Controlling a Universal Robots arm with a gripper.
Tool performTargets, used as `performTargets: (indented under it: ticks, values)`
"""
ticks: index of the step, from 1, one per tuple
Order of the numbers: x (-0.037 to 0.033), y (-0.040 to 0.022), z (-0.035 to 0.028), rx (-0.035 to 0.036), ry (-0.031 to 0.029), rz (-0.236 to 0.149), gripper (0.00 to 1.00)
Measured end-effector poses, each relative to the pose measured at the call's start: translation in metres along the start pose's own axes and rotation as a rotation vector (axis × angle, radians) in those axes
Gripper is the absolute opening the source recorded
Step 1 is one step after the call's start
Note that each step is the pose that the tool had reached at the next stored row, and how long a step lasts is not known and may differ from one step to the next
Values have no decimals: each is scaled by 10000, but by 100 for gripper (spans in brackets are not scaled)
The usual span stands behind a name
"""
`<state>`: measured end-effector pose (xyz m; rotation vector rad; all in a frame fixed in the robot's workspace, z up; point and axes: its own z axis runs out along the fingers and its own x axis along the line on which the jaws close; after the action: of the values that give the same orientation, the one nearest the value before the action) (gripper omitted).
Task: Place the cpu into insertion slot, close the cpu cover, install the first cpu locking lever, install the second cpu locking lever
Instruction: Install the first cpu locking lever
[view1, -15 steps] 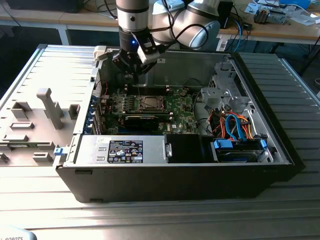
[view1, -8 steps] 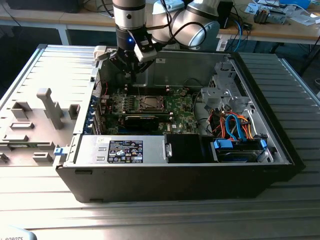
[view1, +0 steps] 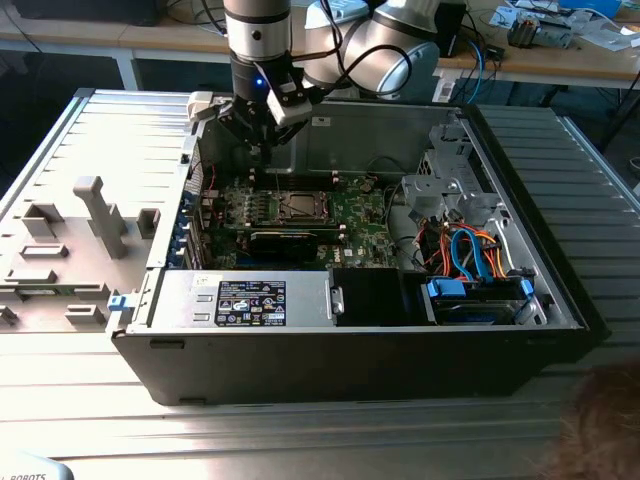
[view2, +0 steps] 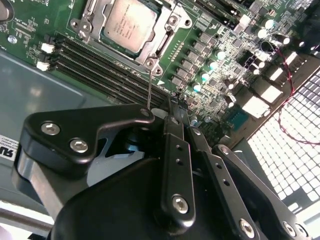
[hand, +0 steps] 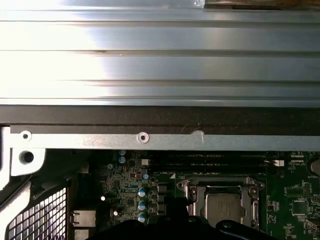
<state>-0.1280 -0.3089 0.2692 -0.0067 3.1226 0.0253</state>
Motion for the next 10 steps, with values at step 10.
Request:
performTargets:
  ticks: [10]
  values:
    - [0, 3, 25, 0, 0, 0, 11]
